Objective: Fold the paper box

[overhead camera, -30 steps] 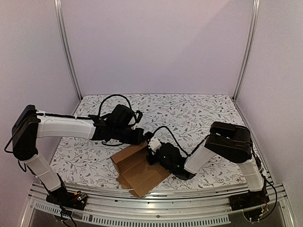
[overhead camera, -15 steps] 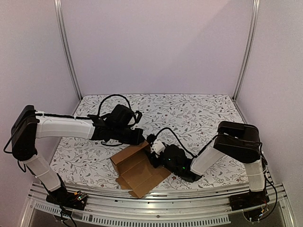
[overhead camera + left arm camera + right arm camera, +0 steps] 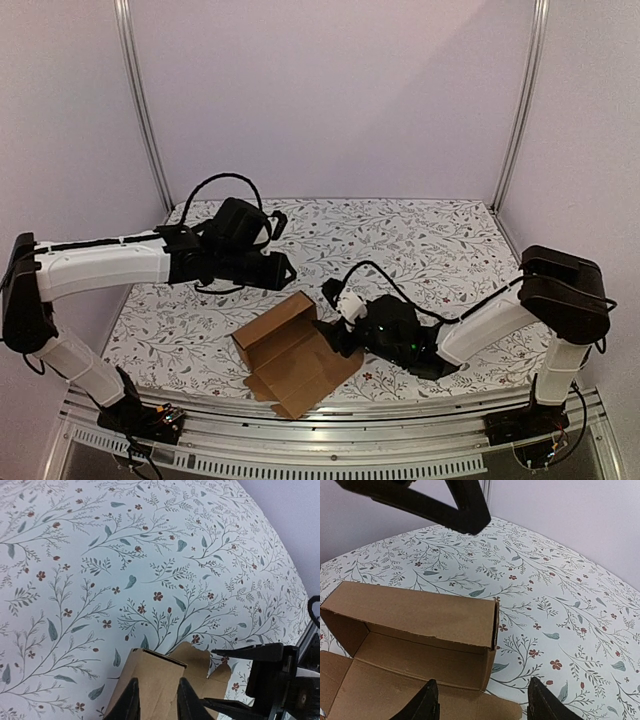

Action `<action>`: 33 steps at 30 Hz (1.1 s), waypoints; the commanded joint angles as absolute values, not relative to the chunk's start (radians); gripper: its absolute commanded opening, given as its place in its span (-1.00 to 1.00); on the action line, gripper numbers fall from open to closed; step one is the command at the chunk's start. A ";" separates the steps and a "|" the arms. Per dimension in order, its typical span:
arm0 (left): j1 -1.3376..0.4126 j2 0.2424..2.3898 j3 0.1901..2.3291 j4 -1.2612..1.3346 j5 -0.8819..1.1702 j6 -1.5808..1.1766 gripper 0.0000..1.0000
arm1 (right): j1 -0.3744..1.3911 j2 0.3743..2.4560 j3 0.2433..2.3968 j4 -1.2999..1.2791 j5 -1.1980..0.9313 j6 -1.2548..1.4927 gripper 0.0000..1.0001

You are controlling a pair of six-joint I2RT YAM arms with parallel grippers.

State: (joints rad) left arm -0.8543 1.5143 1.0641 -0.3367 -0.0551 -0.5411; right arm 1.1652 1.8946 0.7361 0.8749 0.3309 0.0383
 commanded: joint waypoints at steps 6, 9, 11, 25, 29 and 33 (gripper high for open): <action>-0.839 1.323 1.060 -0.568 -0.125 -0.514 -0.24 | 1.171 1.625 0.734 0.350 0.253 0.134 0.19; -0.820 1.270 1.002 -0.586 -0.086 -0.525 -0.10 | 1.164 1.508 0.751 0.114 0.249 0.220 0.21; -0.807 1.242 0.963 -0.581 -0.053 -0.530 0.01 | 1.147 1.445 0.770 -0.045 0.217 0.291 0.24; -0.768 1.214 0.860 -0.497 0.135 -0.521 0.61 | 1.130 1.314 0.751 -0.344 0.087 0.707 0.02; -0.767 1.222 0.865 -0.502 0.143 -0.504 0.82 | 1.121 1.384 0.745 -0.274 0.034 0.766 0.01; -0.766 1.233 0.865 -0.506 0.142 -0.503 0.99 | 1.102 1.468 0.750 -0.197 0.012 0.794 0.01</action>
